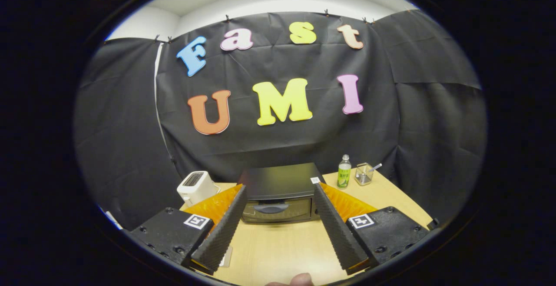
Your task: Open the toaster oven, put the food inside, and close the toaster oven door.
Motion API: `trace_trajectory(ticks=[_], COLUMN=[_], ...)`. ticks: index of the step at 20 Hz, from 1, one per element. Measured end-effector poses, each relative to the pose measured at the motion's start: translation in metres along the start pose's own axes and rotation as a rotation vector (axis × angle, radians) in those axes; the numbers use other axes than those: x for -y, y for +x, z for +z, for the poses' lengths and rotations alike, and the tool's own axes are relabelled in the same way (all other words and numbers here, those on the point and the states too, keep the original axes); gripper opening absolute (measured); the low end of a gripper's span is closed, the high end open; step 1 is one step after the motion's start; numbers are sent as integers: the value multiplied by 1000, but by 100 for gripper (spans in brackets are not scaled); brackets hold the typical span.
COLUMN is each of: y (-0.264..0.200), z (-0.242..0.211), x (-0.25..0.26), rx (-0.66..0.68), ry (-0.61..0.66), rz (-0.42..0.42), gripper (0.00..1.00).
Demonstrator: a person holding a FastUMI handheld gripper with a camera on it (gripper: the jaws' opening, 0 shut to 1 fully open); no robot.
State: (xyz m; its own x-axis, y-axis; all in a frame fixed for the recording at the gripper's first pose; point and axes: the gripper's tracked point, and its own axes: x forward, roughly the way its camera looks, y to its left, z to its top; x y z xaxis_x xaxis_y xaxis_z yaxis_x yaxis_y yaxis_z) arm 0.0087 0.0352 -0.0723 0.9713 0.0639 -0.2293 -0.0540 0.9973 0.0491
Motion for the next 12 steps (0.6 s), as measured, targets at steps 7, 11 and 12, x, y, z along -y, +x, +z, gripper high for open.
trace_trajectory(ticks=[7,11,12], y=[-3,-3,-1], z=[4,2,2], x=[3,8,8], rx=[13,7,6], ry=[-21,-13,-13], rz=[-19,-30,-31], gripper=[100,100,100])
